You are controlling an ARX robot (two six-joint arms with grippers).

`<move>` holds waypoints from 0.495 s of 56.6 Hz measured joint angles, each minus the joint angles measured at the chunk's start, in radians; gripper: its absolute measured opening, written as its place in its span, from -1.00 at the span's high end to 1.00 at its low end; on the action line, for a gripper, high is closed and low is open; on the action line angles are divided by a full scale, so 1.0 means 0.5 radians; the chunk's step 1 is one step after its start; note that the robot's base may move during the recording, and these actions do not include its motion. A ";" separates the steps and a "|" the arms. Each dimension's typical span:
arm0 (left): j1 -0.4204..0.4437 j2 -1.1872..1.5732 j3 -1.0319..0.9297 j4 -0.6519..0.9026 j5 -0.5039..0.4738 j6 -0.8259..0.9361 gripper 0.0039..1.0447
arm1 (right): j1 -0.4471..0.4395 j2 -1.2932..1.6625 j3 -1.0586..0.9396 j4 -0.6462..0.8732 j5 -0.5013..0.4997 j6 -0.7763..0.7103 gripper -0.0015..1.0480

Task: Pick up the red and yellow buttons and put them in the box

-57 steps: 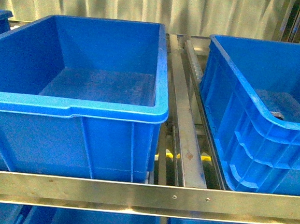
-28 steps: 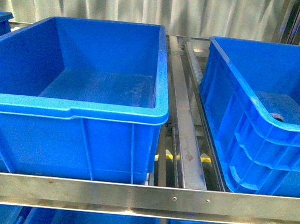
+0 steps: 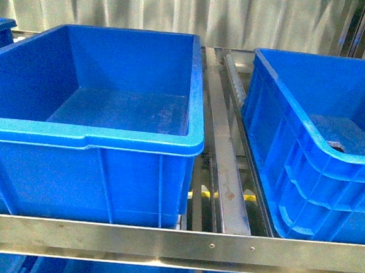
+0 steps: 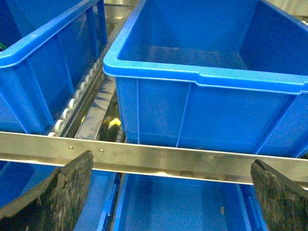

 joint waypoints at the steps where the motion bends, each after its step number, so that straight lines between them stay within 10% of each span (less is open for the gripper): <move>1: 0.000 0.000 0.000 0.000 0.000 0.000 -0.85 | 0.000 -0.014 -0.005 -0.010 0.000 0.000 0.93; 28: 0.000 0.000 0.000 0.000 0.000 0.000 -0.85 | 0.000 -0.285 -0.035 -0.187 0.001 0.000 0.93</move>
